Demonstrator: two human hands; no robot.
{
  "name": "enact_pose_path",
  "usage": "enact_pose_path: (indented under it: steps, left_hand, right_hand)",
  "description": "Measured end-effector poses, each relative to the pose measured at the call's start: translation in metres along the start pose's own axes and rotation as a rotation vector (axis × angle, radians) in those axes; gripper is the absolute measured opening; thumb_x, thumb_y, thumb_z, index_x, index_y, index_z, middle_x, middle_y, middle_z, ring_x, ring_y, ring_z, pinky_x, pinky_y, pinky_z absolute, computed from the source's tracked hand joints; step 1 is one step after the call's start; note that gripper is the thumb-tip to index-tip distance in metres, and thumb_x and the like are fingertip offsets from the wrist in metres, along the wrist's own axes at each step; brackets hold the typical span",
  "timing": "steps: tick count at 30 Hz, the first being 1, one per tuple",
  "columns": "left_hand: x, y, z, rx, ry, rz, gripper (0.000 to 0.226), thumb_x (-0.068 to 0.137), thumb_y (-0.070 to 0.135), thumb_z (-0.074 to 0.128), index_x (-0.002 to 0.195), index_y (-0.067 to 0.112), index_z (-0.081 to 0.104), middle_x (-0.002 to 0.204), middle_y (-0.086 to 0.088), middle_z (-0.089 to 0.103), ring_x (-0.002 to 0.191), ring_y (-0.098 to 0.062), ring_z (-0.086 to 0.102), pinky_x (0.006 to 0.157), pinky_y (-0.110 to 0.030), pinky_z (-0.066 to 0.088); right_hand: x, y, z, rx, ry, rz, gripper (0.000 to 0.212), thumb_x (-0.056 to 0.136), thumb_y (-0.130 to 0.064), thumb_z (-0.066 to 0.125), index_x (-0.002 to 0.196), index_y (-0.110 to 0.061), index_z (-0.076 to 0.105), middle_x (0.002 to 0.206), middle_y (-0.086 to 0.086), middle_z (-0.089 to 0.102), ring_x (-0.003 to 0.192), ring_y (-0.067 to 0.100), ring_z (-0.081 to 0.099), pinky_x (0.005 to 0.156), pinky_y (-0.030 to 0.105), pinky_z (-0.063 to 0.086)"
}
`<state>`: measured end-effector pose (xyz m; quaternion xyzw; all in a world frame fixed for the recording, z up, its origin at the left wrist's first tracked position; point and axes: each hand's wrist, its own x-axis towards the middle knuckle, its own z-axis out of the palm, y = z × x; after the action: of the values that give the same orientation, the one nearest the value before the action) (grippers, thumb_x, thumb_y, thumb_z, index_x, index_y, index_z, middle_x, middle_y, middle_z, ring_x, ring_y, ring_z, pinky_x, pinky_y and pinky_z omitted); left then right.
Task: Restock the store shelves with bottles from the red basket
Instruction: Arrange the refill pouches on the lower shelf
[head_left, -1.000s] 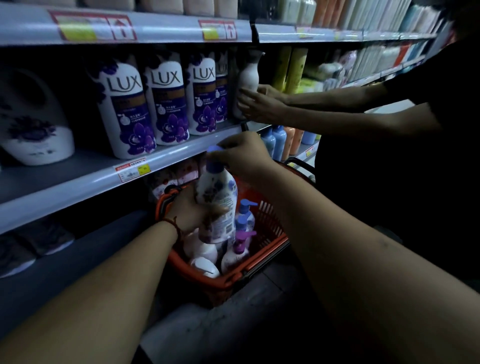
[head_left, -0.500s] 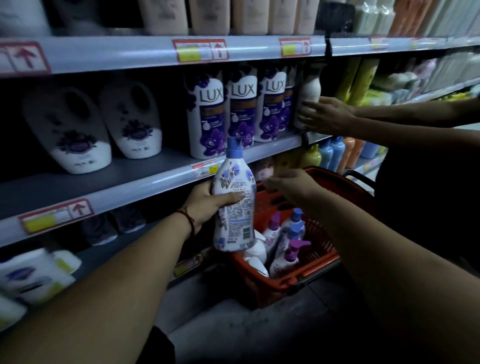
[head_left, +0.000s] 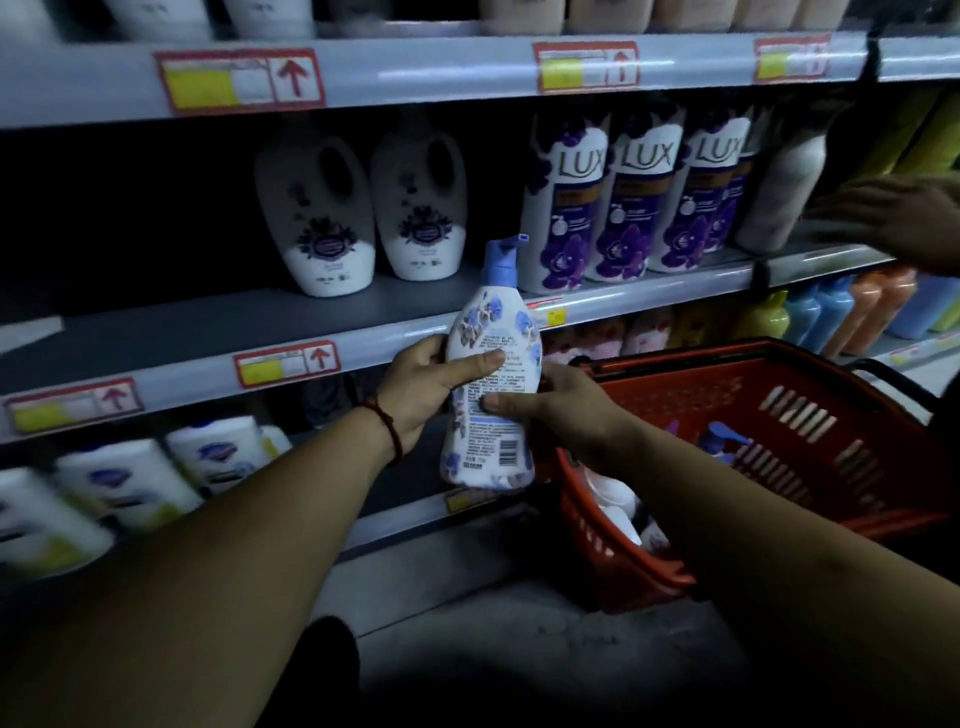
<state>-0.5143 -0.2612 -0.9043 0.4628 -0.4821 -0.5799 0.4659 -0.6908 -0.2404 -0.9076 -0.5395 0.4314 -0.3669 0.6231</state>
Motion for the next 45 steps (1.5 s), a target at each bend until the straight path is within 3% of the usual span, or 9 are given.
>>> enact_pose_path:
  steps: [6,9,13,17,24,30,36,39,45]
  left_hand:
    - [-0.033,0.007,-0.028,0.115,0.073,-0.177,0.038,0.077,0.043,0.078,0.108,0.022,0.07,0.101,0.001,0.076,0.096,-0.022,0.071,0.083,-0.04,0.056]
    - [-0.049,0.001,-0.031,0.115,0.112,-0.216,0.036,0.077,0.041,0.079,0.104,0.019,0.072,0.097,-0.002,0.077,0.091,-0.023,0.072,0.078,-0.039,0.057]
    - [-0.056,-0.003,-0.035,0.018,0.17,-0.194,0.029,0.074,0.03,0.083,0.096,0.015,0.071,0.09,-0.006,0.077,0.085,-0.025,0.074,0.079,-0.042,0.059]
    - [-0.058,-0.006,-0.047,0.025,0.141,-0.165,0.032,0.076,0.027,0.082,0.103,0.014,0.071,0.093,-0.005,0.077,0.087,-0.022,0.074,0.071,-0.034,0.057]
    - [-0.075,-0.025,-0.086,0.091,0.145,-0.231,0.04,0.078,0.016,0.081,0.114,0.011,0.064,0.109,-0.007,0.073,0.099,-0.026,0.071,0.085,-0.052,0.057]
    - [-0.085,-0.069,-0.113,0.175,0.211,-0.333,0.045,0.071,0.015,0.086,0.103,0.006,0.055,0.104,-0.008,0.073,0.096,-0.026,0.071,0.081,-0.05,0.059]
    - [-0.08,-0.114,-0.142,0.152,0.278,-0.347,0.017,0.081,0.004,0.076,0.084,0.012,0.06,0.089,-0.005,0.071,0.084,-0.021,0.069,0.089,-0.048,0.057]
    - [-0.053,-0.129,-0.163,0.159,0.323,-0.338,0.03,0.08,0.013,0.079,0.102,0.004,0.061,0.103,-0.011,0.071,0.096,-0.027,0.07,0.089,-0.049,0.057]
    - [0.01,-0.147,-0.202,0.211,0.384,-0.294,0.023,0.077,0.026,0.083,0.09,0.023,0.064,0.106,-0.007,0.073,0.095,-0.022,0.07,0.088,-0.042,0.058]
  right_hand:
    - [0.01,0.006,0.036,-0.109,0.123,-0.004,0.052,0.066,-0.022,0.089,0.107,0.0,0.067,0.096,0.016,0.075,0.085,0.036,0.073,0.074,0.054,0.06]
    - [0.012,0.007,0.056,-0.382,0.264,-0.046,0.056,0.054,-0.045,0.09,0.094,-0.016,0.064,0.082,0.001,0.073,0.067,0.021,0.071,0.053,0.034,0.055]
    - [0.012,0.007,0.072,-0.604,0.305,-0.123,0.058,0.048,-0.065,0.073,0.08,-0.019,0.06,0.074,-0.002,0.069,0.071,0.019,0.068,0.066,0.04,0.057]
    - [0.015,0.012,0.078,-0.565,0.29,-0.144,0.044,0.059,-0.052,0.082,0.083,-0.019,0.066,0.077,-0.004,0.072,0.074,0.013,0.07,0.069,0.038,0.059]
    - [0.015,0.028,0.083,-0.253,0.01,0.011,0.016,0.082,-0.009,0.077,0.095,-0.003,0.07,0.082,0.008,0.075,0.068,0.016,0.068,0.059,0.029,0.055]
    - [0.036,0.07,0.098,-0.376,-0.147,0.157,0.024,0.079,-0.007,0.078,0.103,-0.005,0.073,0.1,0.014,0.076,0.095,0.026,0.071,0.087,0.05,0.057]
    - [0.079,0.104,0.118,-0.462,-0.235,0.195,0.033,0.079,-0.009,0.079,0.11,-0.005,0.069,0.104,0.011,0.075,0.092,0.021,0.07,0.083,0.039,0.057]
    - [0.109,0.114,0.123,-0.42,-0.239,0.213,0.032,0.08,-0.009,0.078,0.111,-0.005,0.069,0.103,0.008,0.075,0.084,0.011,0.07,0.072,0.024,0.058]
    - [0.179,0.126,0.134,-0.383,-0.179,0.244,0.029,0.082,-0.017,0.076,0.11,-0.01,0.07,0.101,0.008,0.076,0.088,0.023,0.071,0.079,0.037,0.058]
